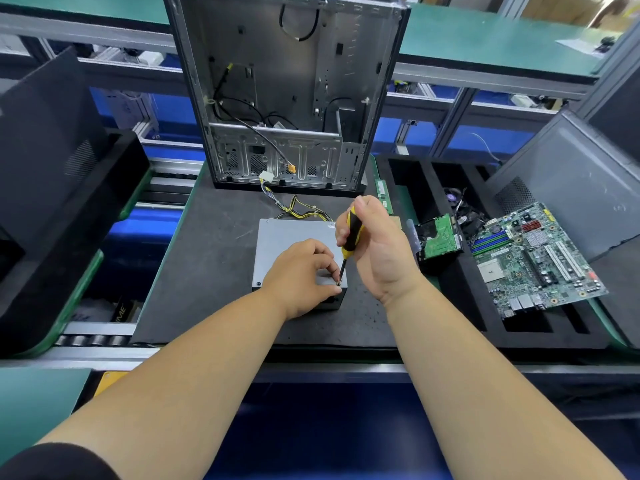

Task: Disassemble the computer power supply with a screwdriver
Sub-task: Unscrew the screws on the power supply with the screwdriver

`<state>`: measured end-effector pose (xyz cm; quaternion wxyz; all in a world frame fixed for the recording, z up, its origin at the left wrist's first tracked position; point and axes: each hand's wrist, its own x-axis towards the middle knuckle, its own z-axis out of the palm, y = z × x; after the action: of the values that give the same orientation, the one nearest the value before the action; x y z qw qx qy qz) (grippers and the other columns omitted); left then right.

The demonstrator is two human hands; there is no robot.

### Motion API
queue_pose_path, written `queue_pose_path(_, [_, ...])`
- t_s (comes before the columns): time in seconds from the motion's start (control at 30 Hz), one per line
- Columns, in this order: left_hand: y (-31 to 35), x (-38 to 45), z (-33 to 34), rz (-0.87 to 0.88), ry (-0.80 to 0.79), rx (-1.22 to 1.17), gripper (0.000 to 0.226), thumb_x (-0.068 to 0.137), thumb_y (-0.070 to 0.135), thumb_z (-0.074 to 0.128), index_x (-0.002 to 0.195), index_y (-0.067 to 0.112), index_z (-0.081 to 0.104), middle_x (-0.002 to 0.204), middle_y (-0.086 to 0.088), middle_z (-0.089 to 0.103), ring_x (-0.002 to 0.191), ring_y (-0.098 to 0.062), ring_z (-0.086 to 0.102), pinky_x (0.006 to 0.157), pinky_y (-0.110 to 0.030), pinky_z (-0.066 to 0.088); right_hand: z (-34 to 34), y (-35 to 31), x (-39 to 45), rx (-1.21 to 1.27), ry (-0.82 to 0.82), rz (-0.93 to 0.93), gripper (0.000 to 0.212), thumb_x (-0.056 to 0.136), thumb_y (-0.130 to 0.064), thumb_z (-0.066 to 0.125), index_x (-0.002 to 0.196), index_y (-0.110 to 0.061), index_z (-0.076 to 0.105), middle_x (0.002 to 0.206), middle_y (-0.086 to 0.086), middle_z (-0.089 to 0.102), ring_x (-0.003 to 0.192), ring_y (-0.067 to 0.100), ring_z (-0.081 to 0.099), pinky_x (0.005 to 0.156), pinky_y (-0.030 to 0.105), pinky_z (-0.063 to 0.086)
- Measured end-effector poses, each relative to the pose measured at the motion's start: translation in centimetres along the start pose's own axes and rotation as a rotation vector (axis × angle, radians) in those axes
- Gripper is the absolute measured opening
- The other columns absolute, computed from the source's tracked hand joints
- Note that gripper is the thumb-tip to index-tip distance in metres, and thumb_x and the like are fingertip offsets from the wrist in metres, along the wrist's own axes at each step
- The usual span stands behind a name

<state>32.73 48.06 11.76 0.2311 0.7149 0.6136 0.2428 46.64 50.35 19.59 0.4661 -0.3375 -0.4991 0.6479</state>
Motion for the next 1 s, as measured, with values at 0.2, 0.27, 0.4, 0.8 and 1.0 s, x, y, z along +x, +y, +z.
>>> queue_pose_path(0.2, [0.0,-0.1,-0.1,0.004,0.001,0.005,0.019,0.076,0.037,0.081,0.075,0.040,0.062,0.109,0.019,0.049,0.109,-0.006,0.044,0.096,-0.029,0.042,-0.6,-0.6,0.0,-0.099,0.051,0.011,0.021,0.098,-0.024,0.051,0.084,-0.010,0.060,0.077,0.000,0.061,0.075,0.016,0.058,0.066,0.026,0.043])
queue_pose_path(0.27, [0.0,0.0,0.0,0.003,0.004,0.006,0.019,0.076,0.037,0.081,0.075,0.039,0.062,0.109,0.019,0.049,0.108,-0.006,0.044,0.095,-0.029,0.043,-0.5,-0.6,-0.1,-0.078,0.065,0.009,0.028,0.103,-0.021,0.046,0.085,-0.007,0.063,0.075,0.000,0.063,0.073,0.015,0.058,0.067,0.026,0.044])
queue_pose_path(0.4, [0.0,-0.1,0.0,-0.007,0.001,0.003,0.020,0.076,0.038,0.081,0.074,0.041,0.061,0.110,0.021,0.048,0.108,-0.005,0.043,0.095,-0.028,0.042,0.0,-0.3,0.0,0.024,0.091,-0.004,0.041,0.107,-0.024,0.038,0.082,-0.007,0.066,0.070,0.000,0.058,0.066,0.013,0.051,0.066,0.024,0.043])
queue_pose_path(0.8, [-0.1,0.1,0.1,0.005,0.002,0.000,0.021,0.075,0.037,0.081,0.074,0.041,0.061,0.108,0.020,0.049,0.109,-0.006,0.044,0.096,-0.029,0.042,-0.5,0.2,0.4,0.004,-0.025,-0.004,0.025,0.093,-0.035,0.049,0.076,-0.017,0.052,0.070,0.000,0.056,0.065,0.016,0.047,0.066,0.027,0.040])
queue_pose_path(1.0, [-0.1,-0.1,0.0,0.006,0.002,0.003,0.019,0.076,0.037,0.081,0.075,0.040,0.062,0.109,0.020,0.048,0.111,-0.006,0.044,0.097,-0.028,0.041,-0.5,0.0,0.4,-0.073,0.027,0.037,0.048,0.104,-0.041,0.040,0.072,-0.013,0.063,0.069,0.004,0.055,0.064,0.018,0.051,0.069,0.033,0.040])
